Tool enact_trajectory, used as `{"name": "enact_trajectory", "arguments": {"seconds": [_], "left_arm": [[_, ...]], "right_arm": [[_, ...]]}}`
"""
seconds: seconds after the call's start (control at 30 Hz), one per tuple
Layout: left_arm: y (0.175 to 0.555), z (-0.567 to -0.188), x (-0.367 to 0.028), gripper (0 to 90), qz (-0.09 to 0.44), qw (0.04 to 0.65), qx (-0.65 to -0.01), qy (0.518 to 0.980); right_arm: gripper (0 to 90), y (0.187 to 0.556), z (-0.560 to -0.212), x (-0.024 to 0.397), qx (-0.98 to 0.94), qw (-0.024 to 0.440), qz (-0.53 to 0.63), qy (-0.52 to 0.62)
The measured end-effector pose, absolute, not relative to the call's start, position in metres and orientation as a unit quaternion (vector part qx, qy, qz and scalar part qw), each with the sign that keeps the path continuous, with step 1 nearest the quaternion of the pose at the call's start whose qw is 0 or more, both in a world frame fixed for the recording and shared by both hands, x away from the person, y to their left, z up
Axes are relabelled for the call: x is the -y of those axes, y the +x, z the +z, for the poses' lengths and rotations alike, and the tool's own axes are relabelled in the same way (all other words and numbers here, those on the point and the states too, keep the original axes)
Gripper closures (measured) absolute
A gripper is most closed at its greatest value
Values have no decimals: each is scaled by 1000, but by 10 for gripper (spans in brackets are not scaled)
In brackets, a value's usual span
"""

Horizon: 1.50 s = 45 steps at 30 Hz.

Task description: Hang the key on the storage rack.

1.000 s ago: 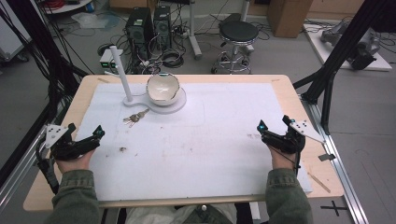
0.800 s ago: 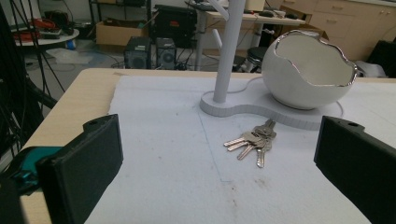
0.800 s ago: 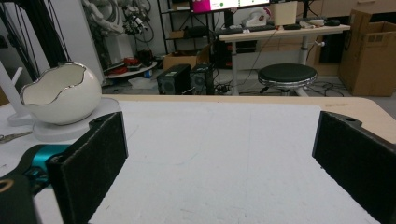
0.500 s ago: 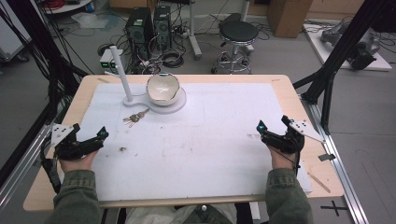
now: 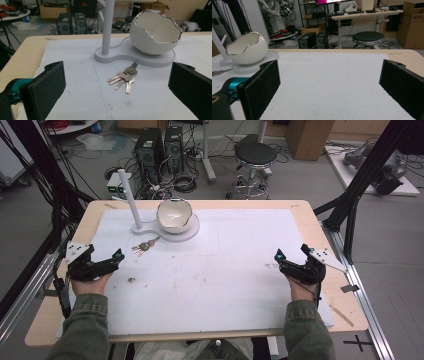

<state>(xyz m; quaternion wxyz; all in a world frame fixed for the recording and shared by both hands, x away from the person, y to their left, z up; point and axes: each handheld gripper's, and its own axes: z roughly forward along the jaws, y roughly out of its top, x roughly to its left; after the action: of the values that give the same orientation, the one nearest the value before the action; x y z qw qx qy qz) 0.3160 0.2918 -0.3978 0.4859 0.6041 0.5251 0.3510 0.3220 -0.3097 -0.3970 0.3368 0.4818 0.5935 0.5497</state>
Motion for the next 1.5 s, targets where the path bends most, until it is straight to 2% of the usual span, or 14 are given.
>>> {"name": "enact_trajectory", "arguments": {"seconds": [0.37, 0.9, 1.5], "left_arm": [[325, -391, -291, 33, 339, 482, -527, 613], [348, -373, -282, 33, 304, 470, -516, 648], [395, -366, -277, 33, 283, 422, -520, 687]], "right_arm": [[23, 322, -397, 310, -595, 332, 550, 483], [23, 324, -398, 310, -598, 330, 547, 484], [23, 325, -399, 311, -598, 322, 548, 488]]}}
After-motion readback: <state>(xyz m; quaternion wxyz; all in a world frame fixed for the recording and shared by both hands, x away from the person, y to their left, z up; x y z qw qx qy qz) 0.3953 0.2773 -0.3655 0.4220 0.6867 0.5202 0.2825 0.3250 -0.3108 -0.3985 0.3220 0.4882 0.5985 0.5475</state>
